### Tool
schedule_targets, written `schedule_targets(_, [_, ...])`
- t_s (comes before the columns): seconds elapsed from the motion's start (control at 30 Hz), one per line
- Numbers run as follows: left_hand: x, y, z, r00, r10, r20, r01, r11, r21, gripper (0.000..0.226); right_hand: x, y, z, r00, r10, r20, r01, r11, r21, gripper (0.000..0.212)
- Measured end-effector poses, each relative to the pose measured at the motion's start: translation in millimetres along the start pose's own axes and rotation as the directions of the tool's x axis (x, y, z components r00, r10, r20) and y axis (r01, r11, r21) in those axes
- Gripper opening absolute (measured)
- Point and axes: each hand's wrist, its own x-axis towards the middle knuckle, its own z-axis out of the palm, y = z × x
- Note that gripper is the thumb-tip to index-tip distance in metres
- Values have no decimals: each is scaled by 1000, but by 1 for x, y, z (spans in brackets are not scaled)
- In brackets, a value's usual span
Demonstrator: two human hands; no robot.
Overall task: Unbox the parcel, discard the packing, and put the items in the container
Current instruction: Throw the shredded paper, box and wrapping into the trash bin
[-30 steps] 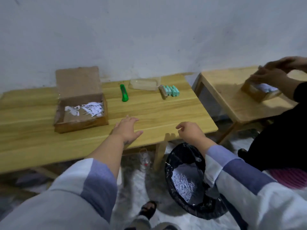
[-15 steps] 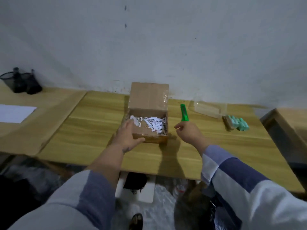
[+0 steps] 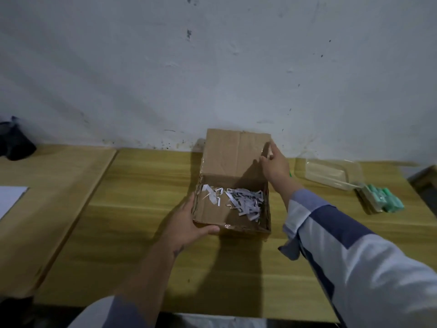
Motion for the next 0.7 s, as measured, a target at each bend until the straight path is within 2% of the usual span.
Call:
schedule_targets(0.1, [8,7,-1,999,33,-15,-34,999,-36,125,12,1,1,992,15,-126,-3,995,98,54])
schedule_targets(0.2, [18,13,0,999,34,-4,-34,998,-51,121,14,1,-4,989,41,-139,-15,983,181,41])
schedule_targets(0.27, [22,18,0,1000,30,9,-30,998,-59,119,10,1,-8,988,61,-140,-31,977,210,41])
schedule_targets(0.47, [21,32,4,1000,16,12,-14,994,-105,111,-17,3,-22,980,196,29,-197,947,254,65])
schedule_targets(0.7, [17,36,7,1000,-16,-24,13,995,-99,104,-32,30,-39,939,271,210,-331,875,352,43])
